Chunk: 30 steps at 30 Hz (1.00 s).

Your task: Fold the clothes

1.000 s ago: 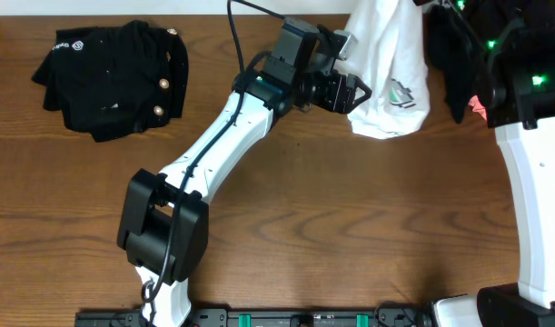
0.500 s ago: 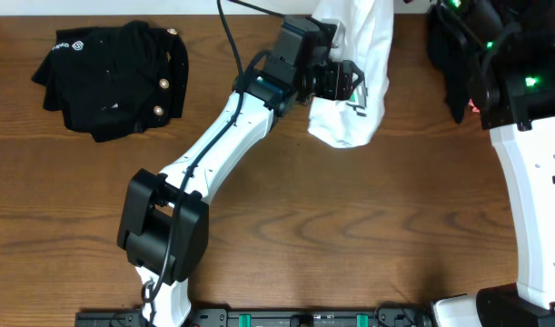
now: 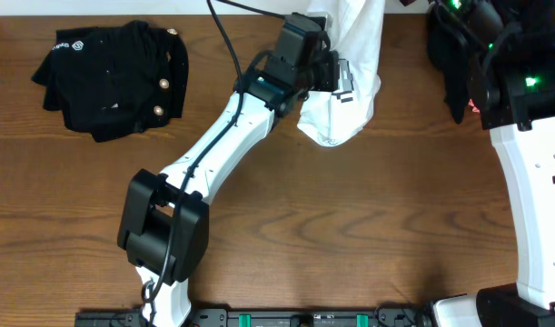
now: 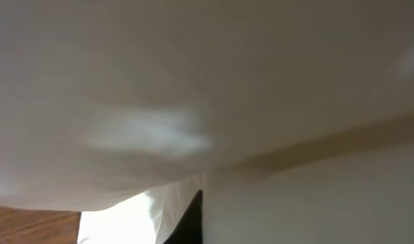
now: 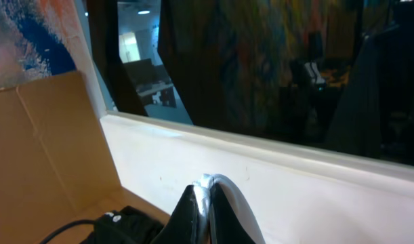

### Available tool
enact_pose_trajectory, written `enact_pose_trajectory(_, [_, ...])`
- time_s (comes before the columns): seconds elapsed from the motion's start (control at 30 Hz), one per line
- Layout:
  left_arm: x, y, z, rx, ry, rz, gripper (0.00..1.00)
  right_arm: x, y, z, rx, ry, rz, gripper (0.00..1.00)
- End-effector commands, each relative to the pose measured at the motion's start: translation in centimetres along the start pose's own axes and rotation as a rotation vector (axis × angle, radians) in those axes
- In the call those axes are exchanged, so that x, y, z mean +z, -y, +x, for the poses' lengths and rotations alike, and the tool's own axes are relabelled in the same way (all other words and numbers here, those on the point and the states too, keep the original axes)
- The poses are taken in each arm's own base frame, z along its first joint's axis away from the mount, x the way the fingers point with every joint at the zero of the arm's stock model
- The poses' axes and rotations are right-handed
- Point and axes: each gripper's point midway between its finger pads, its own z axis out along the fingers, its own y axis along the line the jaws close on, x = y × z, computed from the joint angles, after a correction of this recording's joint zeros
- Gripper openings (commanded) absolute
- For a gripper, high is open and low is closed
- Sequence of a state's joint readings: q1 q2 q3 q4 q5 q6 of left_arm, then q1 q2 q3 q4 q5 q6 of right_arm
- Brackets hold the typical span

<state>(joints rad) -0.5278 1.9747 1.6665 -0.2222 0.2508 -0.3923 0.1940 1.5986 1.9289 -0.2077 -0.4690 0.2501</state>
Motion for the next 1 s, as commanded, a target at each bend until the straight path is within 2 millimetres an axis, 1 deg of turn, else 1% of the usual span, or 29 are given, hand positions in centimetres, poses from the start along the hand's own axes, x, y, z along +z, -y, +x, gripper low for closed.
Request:
enact_pose_trajectory(0.0, [-0.7,-1.9,-1.6,0.015,0.043,-0.053,0.06,-0.4,-0.2,-0.5,-0.001,0.000,-0.007,0.02])
enact_pose_trajectory(0.1, [-1.7,-3.5,-2.9,0.008,0.066,-0.077,0.06,-0.6,0.5,0.2,-0.023,-0.030,0.014,0.02])
enact_pose_trajectory(0.2, [-3.7,-5.4,-4.8,-0.007,0.107,-0.106,0.06,-1.1,1.9,1.1,-0.072,-0.073,0.059,0.02])
enact_pose_trajectory(0.3, [-7.3,-7.1,-7.8,0.000,0.183,-0.138,0.06,-1.9,4.4,1.9,-0.120,-0.114,0.137,0.02])
enact_pose_trajectory(0.37, [-10.0,-8.2,-9.8,-0.006,0.248,-0.173,0.06,-2.5,5.8,1.8,-0.170,-0.125,0.174,0.01])
enact_pose_trajectory(0.47, [-14.8,-9.2,-13.0,0.004,0.369,-0.225,0.06,-3.1,6.4,1.2,-0.290,-0.117,0.157,0.01])
enact_pose_trajectory(0.5, [-16.1,-9.1,-13.8,0.015,0.403,-0.230,0.06,-3.2,6.6,0.8,-0.318,-0.107,0.153,0.01])
enact_pose_trajectory(0.57, [-19.5,-8.5,-15.7,0.047,0.486,-0.231,0.06,-3.6,7.2,-0.3,-0.366,-0.076,0.165,0.01])
enact_pose_trajectory(0.63, [-22.9,-7.7,-17.3,0.061,0.568,-0.224,0.05,-4.0,7.8,-1.4,-0.401,-0.042,0.180,0.01])
enact_pose_trajectory(0.67, [-24.2,-7.3,-17.8,0.066,0.599,-0.222,0.06,-4.2,7.9,-1.9,-0.413,-0.026,0.179,0.01])
enact_pose_trajectory(0.7, [-26.2,-6.6,-18.4,0.075,0.641,-0.216,0.06,-4.5,8.0,-2.4,-0.424,-0.011,0.171,0.01])
enact_pose_trajectory(0.8, [-30.6,-4.7,-19.1,0.096,0.726,-0.201,0.06,-5.3,7.6,-3.5,-0.448,0.016,0.147,0.01])
enact_pose_trajectory(0.9, [-34.7,-2.5,-19.3,0.137,0.797,-0.183,0.06,-6.2,7.0,-4.4,-0.461,0.030,0.149,0.01])
enact_pose_trajectory(0.97, [-37.0,-1.3,-19.2,0.150,0.839,-0.169,0.06,-6.9,6.4,-5.2,-0.474,0.045,0.156,0.01])
